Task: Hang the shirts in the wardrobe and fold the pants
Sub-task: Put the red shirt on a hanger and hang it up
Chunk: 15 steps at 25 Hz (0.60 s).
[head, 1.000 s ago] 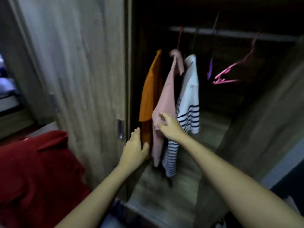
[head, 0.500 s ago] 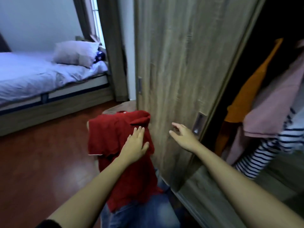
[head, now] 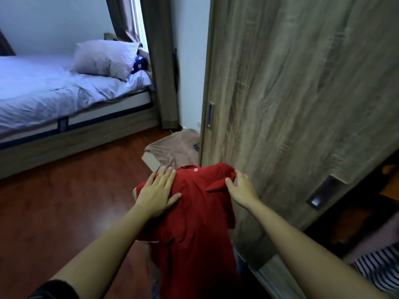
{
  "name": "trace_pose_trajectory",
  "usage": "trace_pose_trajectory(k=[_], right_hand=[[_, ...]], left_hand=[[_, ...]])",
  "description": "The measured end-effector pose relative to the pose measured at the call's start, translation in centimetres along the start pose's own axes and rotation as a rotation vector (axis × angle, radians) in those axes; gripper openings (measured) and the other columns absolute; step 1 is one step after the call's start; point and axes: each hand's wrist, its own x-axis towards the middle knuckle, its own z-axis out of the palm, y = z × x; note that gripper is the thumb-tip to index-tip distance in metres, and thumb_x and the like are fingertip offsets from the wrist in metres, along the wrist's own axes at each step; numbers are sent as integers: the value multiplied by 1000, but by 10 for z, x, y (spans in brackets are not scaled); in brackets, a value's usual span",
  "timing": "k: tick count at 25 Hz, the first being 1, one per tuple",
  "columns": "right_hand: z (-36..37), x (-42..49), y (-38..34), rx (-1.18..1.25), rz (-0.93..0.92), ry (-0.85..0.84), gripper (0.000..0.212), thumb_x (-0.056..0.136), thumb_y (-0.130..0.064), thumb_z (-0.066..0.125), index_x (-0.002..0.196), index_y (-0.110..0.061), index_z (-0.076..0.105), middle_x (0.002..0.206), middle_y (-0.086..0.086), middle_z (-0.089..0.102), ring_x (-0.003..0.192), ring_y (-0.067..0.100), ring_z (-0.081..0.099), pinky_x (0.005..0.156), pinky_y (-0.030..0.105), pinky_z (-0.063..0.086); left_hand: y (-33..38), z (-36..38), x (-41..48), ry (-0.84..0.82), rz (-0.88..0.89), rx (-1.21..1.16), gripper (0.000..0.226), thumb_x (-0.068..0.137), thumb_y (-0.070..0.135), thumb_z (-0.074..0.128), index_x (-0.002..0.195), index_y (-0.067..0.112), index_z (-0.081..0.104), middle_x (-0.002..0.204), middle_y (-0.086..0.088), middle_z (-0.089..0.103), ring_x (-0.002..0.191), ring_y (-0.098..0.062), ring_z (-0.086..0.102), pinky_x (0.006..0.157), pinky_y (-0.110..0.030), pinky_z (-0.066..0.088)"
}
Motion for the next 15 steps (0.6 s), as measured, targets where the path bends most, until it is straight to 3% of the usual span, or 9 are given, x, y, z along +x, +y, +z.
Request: trace_pose_trajectory(k=[3, 6, 8, 10, 12, 15], right_hand=[[18, 40, 2, 112, 174, 84, 57, 93, -27, 51, 137, 6, 34, 141, 27, 40, 132, 36, 37, 109, 35, 27], [36, 71, 10, 264, 404, 93, 60, 92, -31, 52, 132, 11, 37, 137, 30, 43, 129, 39, 42, 108, 39, 32], [46, 83, 21, 314, 466, 83, 49, 92, -28, 51, 125, 8, 48, 128, 29, 53, 122, 40, 50, 104, 42, 40], [47, 85, 22, 293, 421, 190, 33, 92, -17, 47, 116, 3, 58, 119, 26, 60, 115, 40, 55, 97, 40, 42], [37, 75, 8, 267, 302, 433, 30, 92, -7, 42, 116, 0, 58, 116, 23, 62, 111, 36, 56, 93, 34, 40], [7, 53, -31, 308, -60, 629, 26, 89, -2, 41, 109, -1, 58, 106, 15, 62, 100, 26, 56, 83, 19, 35]], left_hand=[[-9, 19, 6, 45, 18, -4, 81, 87, 65, 23, 134, 4, 47, 132, -12, 56, 119, -27, 55, 100, -44, 41], [-7, 29, 8, 139, 30, -16, 78, 80, 62, 38, 130, 4, 51, 128, -12, 59, 115, -26, 58, 95, -41, 44], [-7, 32, 9, 184, 33, -14, 79, 79, 62, 39, 130, 3, 51, 128, -13, 59, 115, -27, 58, 94, -41, 45], [-7, 35, 9, 214, 32, -35, 78, 80, 61, 40, 131, 3, 50, 129, -14, 58, 116, -28, 58, 94, -41, 45], [-6, 35, 8, 210, 30, -34, 78, 80, 61, 39, 131, 3, 50, 130, -14, 57, 118, -28, 57, 95, -41, 44], [-6, 31, 7, 193, 42, -47, 80, 84, 64, 32, 134, 3, 47, 134, -14, 54, 122, -28, 53, 100, -37, 33]])
